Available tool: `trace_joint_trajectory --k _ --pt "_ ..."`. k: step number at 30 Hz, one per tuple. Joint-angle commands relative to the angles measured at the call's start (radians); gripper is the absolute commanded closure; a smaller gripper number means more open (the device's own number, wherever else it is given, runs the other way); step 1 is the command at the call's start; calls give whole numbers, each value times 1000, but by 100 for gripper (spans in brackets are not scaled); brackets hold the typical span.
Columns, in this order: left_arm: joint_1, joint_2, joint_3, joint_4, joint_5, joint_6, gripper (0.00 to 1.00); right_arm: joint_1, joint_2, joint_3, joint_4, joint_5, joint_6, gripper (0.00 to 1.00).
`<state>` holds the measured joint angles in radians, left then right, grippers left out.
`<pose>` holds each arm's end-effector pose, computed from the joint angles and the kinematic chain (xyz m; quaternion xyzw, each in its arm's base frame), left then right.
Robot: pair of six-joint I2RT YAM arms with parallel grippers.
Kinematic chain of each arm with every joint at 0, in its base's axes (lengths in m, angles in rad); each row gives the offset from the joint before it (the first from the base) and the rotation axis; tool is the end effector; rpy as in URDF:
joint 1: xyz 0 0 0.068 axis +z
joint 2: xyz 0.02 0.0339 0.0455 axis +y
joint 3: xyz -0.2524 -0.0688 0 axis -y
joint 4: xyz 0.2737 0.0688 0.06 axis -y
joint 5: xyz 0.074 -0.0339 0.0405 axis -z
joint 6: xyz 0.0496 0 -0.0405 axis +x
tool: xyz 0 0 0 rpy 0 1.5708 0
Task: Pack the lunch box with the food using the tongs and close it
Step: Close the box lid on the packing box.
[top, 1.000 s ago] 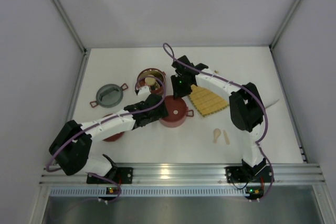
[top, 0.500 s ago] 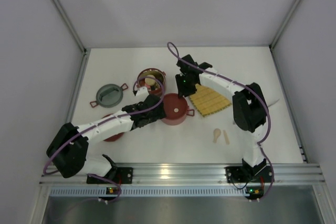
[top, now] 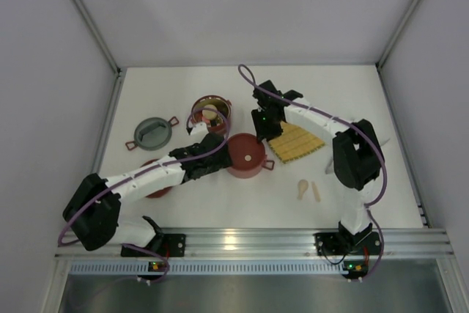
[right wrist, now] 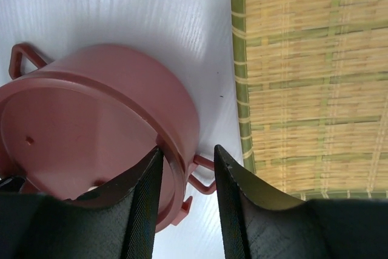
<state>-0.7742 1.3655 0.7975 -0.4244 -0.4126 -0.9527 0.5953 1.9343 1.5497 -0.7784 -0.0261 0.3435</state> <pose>0.2261 -0.1933 0.1639 -0.1418 0.9292 -0.0846 0.3306 0.3594 0.2450 0.1889 -0.1256 0.9711 0.1030 0.1748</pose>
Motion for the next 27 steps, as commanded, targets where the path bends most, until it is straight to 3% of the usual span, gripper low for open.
trace_joint_trajectory --k 1,10,22,27 --pt "-5 -32 -14 -226 -3 57 2 -55 -73 29 -48 152 -37 62" --pt "-5 -86 25 -234 -28 74 2 -54 -156 62 -41 80 -34 61" --pt "-5 -98 221 -266 -83 146 2 -28 -167 148 -73 48 -37 61" --pt "-5 -140 321 -275 -211 172 2 41 -181 145 -35 -15 -17 61"
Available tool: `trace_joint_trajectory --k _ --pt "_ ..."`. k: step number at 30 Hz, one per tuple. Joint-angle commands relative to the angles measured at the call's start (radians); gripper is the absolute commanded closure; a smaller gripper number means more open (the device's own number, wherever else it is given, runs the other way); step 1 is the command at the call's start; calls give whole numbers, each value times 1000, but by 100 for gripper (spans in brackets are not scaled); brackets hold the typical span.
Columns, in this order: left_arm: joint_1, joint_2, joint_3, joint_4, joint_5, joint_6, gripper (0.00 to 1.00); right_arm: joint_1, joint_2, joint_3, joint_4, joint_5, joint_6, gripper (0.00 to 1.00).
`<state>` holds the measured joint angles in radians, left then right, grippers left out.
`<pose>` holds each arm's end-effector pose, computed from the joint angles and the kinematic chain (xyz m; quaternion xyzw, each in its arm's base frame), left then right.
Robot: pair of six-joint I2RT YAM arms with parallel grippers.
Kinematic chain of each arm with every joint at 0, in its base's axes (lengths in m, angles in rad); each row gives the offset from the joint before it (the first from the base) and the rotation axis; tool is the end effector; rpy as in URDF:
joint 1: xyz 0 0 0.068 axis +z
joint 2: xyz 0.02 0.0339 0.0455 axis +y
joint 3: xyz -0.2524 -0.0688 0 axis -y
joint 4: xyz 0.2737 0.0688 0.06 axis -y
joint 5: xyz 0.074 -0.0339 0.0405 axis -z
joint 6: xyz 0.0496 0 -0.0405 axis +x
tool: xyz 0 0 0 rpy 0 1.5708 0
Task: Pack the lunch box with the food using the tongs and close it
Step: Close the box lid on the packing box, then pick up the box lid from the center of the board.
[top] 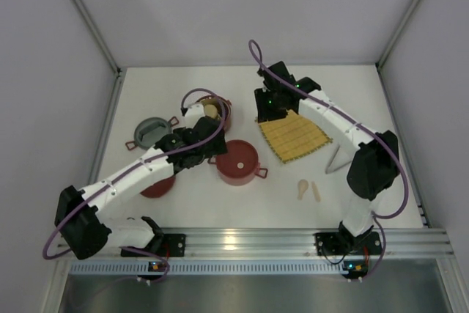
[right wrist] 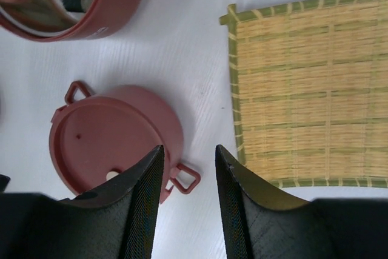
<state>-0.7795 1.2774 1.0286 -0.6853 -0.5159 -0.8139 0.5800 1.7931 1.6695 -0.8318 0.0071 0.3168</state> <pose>0.2282 -0.1912 0.2517 -0.0956 0.9168 -0.0470 0.3848 0.3565 0.2332 0.2846 -0.1240 0.9449 0.1282 0.2744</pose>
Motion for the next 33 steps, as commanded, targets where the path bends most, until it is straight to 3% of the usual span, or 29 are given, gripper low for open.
trace_joint_trajectory --k 1,6,13,21,25,33 --pt "2 -52 122 -25 -139 44 2 73 -28 53 19 -52 11 61" --pt "17 -38 393 -92 -337 107 2 184 54 154 2 -67 31 61" --pt "19 -69 579 -37 -475 211 1 296 166 266 29 -90 83 61" --pt "19 -133 671 65 -467 311 1 417 328 410 115 -124 174 61" --pt "19 -165 711 64 -415 351 1 466 472 542 154 -128 186 61" --pt "19 -227 728 -25 -351 345 1 524 597 587 269 -67 180 60"
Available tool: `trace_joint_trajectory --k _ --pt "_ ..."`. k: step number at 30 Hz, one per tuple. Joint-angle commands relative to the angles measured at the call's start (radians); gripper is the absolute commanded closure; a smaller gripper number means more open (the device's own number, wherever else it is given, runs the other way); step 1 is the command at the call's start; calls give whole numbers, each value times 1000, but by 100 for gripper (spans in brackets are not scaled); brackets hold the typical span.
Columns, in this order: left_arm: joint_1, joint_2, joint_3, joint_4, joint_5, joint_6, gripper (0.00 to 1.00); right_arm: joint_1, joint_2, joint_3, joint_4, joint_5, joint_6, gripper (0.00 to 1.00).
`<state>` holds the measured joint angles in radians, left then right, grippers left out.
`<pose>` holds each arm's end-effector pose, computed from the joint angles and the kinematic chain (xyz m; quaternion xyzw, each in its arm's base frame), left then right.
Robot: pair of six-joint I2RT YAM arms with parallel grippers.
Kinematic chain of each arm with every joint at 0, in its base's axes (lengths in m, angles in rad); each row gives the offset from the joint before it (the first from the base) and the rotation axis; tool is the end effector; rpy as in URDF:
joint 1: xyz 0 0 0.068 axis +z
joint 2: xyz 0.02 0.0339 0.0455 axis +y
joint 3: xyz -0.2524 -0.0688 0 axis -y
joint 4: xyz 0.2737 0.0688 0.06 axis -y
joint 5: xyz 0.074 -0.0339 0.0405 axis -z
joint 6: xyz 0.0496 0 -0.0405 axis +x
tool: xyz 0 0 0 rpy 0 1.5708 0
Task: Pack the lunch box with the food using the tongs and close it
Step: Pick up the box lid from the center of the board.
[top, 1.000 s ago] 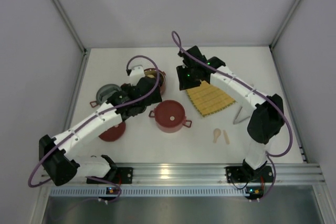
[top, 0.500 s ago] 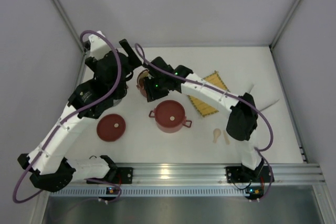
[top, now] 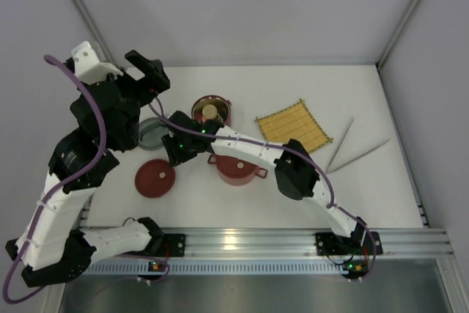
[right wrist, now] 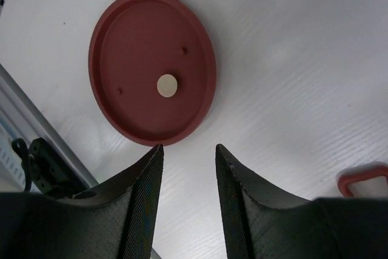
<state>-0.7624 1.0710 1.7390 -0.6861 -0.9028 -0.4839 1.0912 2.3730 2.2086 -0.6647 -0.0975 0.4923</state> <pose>0.1581 -0.0972 0.5498 -0.2136 0.6782 -0.1152 0.6936 0.2562 0.5031 0.2124 -0.2915 0.8843 0.2895 0.2220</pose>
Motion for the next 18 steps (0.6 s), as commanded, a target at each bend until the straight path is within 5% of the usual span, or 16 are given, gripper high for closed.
trace_joint_trajectory --k 1,18 --pt "2 -35 5 -26 39 7 1 16 31 40 125 45 0 60" --pt "2 -94 -50 -41 53 1 1 70 147 45 237 142 0 57"
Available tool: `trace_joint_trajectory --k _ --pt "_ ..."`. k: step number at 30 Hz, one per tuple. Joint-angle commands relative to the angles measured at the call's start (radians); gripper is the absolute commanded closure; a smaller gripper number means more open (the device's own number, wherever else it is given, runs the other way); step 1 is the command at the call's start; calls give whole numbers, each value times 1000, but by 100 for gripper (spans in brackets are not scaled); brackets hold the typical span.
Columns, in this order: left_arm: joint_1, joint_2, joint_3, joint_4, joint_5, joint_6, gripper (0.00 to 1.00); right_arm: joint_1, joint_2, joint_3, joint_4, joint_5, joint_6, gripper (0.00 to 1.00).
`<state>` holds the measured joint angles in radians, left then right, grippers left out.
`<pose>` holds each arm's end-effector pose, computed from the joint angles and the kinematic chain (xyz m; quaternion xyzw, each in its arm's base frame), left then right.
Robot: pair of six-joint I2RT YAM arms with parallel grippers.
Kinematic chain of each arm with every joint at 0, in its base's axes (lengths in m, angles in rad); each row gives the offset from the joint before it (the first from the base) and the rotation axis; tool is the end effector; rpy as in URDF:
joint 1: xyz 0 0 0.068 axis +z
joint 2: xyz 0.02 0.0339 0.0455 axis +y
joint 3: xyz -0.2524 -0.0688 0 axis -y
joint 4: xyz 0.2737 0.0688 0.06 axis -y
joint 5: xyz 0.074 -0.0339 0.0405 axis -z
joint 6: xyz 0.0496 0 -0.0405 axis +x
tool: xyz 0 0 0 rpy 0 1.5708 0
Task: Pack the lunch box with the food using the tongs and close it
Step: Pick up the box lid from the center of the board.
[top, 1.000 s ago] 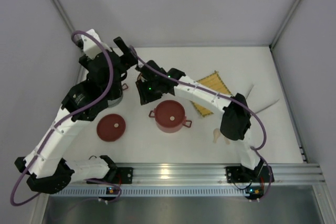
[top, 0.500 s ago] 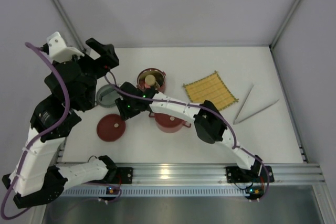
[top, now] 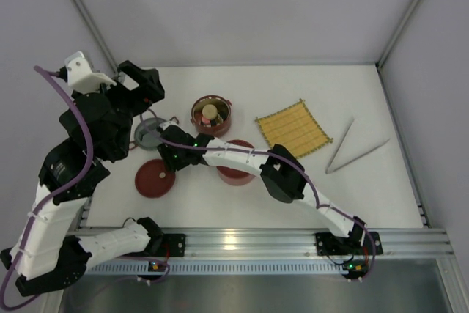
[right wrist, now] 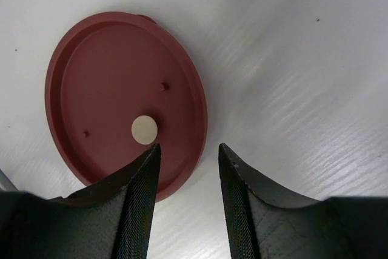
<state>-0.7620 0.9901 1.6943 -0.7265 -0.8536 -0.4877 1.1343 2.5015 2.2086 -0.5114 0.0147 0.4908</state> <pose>0.1400 -0.0819 0.5451 -0.1977 0.6843 -0.1323 0.6893 0.2490 0.5321 0.1536 -0.2907 0.8807 0.2668 0.2621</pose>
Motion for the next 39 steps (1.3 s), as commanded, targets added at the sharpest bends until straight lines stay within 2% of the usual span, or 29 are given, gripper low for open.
trace_joint_trajectory --k 1,8,16,23,39 --pt "1 -14 -7 1 5 5 1 28 23 49 80 33 3 57" --pt "1 -21 -19 7 8 3 1 38 36 49 73 57 -4 58" --pt "1 -27 -25 12 5 5 1 48 45 45 62 65 -8 68" --pt "1 -30 -33 13 5 5 1 56 54 45 48 73 -18 69" --pt "1 -38 -51 33 4 6 1 48 -6 -6 7 136 -41 86"
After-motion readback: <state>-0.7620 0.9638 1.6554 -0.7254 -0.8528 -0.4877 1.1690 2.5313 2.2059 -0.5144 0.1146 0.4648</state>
